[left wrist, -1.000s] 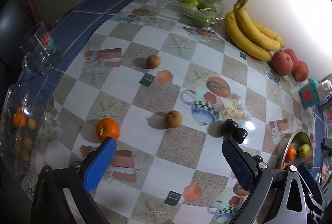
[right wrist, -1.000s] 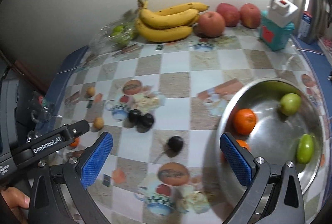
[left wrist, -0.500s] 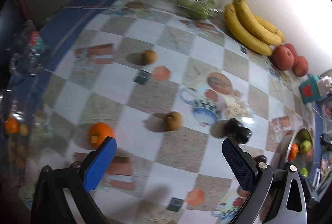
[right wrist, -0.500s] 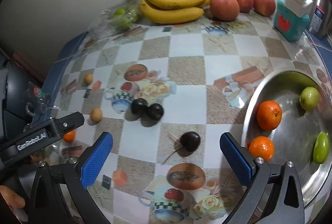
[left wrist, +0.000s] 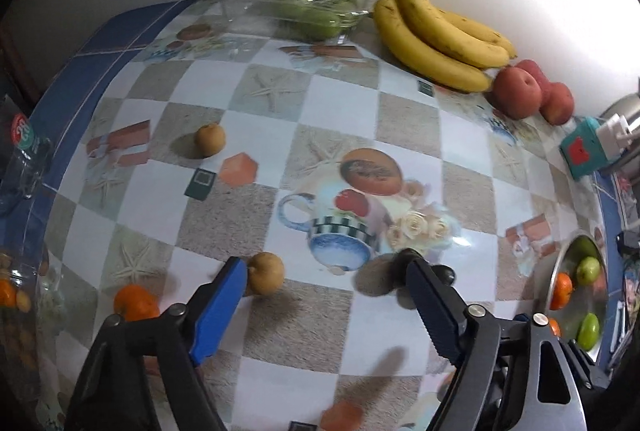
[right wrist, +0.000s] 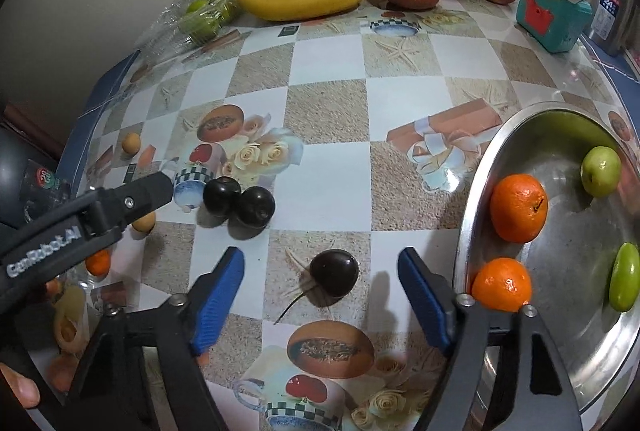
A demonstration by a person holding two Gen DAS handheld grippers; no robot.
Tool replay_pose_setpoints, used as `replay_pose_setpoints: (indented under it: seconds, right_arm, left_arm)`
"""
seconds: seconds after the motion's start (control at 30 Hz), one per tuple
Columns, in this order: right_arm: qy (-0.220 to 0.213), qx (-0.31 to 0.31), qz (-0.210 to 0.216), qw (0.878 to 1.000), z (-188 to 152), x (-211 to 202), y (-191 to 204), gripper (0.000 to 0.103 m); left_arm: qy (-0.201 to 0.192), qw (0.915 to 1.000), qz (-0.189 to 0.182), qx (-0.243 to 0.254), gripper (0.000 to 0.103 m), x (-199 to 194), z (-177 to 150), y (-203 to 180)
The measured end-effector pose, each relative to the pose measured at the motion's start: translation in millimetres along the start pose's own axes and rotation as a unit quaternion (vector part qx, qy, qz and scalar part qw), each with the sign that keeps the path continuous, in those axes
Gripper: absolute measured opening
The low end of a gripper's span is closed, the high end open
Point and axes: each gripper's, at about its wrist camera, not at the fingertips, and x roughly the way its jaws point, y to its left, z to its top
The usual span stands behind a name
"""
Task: Organize fruits
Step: 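Grasp the dark plum with the right tool while the left tool grasps a brown kiwi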
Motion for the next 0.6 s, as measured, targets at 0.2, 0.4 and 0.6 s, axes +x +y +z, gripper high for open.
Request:
replay_pose_setpoints:
  seconds: [0.2, 0.4, 0.6]
  right_arm:
    - [0.008, 0.008, -0.008, 1.000, 0, 7, -4, 0.060]
    - [0.015, 0.004, -0.016, 1.000, -1, 13, -4, 0.052]
    - [0.014, 0.003, -0.018, 1.000, -1, 13, -6, 0.038]
  left_arm:
    - [0.011, 0.9989, 0.000, -0.046, 0.065, 5, 3, 33]
    - [0.019, 0.9983, 0.026, -0.048, 0.053, 11, 2, 41]
    - [0.019, 0.9981, 0.023, -0.053, 0.043, 13, -1, 44]
